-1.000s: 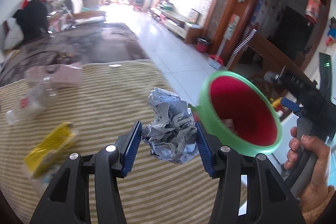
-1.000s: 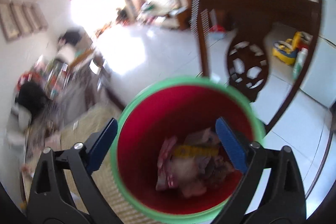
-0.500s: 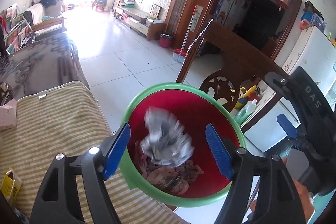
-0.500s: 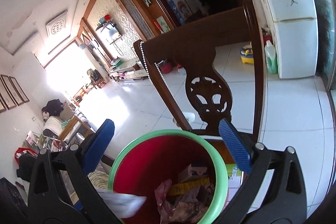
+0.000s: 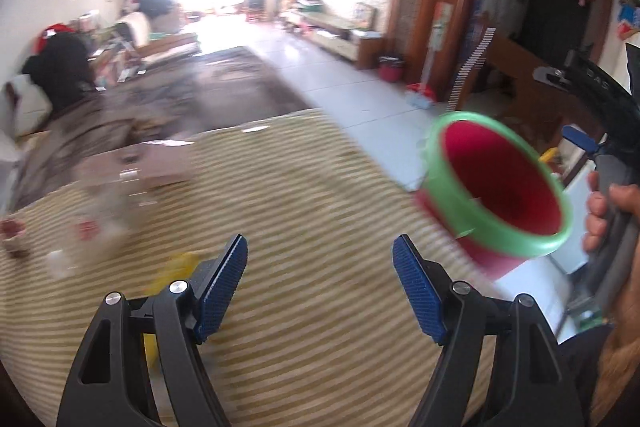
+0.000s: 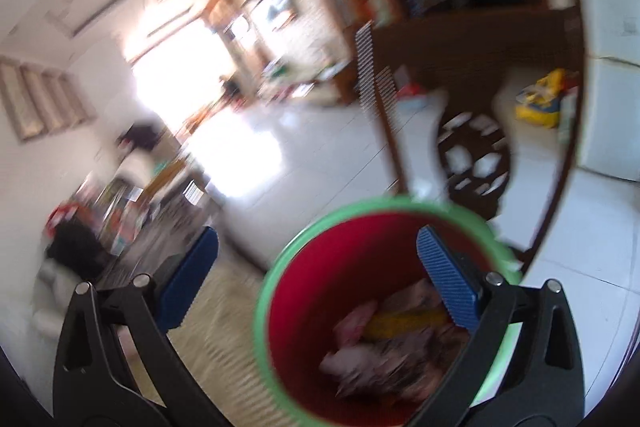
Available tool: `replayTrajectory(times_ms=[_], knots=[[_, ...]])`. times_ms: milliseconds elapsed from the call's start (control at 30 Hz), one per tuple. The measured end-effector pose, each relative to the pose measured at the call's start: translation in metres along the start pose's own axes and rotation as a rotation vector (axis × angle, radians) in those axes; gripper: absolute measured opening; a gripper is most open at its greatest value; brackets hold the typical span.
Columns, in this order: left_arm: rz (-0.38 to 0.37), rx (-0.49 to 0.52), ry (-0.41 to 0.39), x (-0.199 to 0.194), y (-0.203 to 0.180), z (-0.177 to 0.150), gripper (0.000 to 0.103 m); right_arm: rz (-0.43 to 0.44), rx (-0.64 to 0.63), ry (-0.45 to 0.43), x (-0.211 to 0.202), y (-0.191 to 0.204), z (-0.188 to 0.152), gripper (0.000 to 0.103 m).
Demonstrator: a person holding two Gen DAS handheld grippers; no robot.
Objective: Collect trash
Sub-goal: 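Grasp the yellow wrapper with the left gripper while the right gripper grasps the clear plastic packet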
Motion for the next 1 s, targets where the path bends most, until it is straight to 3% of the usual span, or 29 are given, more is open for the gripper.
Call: replayTrajectory(times_ms=[33,100,200,300,467,533,600,700,1000], knots=[[0.032,-0.002,0.02,-0.001,0.018,-0.002,0.072,0.039,-0.044,0.08,0.011,0.015,-0.013,0.098],[0.1,-0.018,0.074,0.0,0.051,-0.007,0.072,0.079,-0.12,0.159,0.021,0.038,-0.032,0.098],[0.098,-0.079,0.141,0.009,0.082,-0.013,0.072,0.114,-0.229,0.198,0.022,0.069,-0.053,0.098],[0.074,-0.099,0.203,0.023,0.094,-0.025,0.071,0.138,-0.297,0.226,0.023,0.091,-0.068,0.098],[0.092,-0.093,0.292,0.048,0.096,-0.044,0.07,0.165,-0.306,0.306,0.036,0.101,-0.088,0.098],[0.102,-0.109,0.304,0.052,0.101,-0.048,0.061,0.181,-0.323,0.332,0.039,0.106,-0.096,0.098],[0.126,-0.126,0.29,0.051,0.108,-0.048,0.044,0.214,-0.337,0.365,0.04,0.114,-0.105,0.098],[0.086,-0.235,0.253,0.038,0.123,-0.05,0.032,0.265,-0.355,0.415,0.042,0.125,-0.12,0.098],[0.163,-0.431,0.07,-0.03,0.158,-0.075,0.032,0.405,-0.531,0.589,0.032,0.187,-0.194,0.098]])
Point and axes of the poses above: each gripper's, at about its wrist camera, not at the fingertips, and x roughly the way its jaws point, y to its left, z to its top, the point moved 8 cm from there along x, roughly the way its jaws point
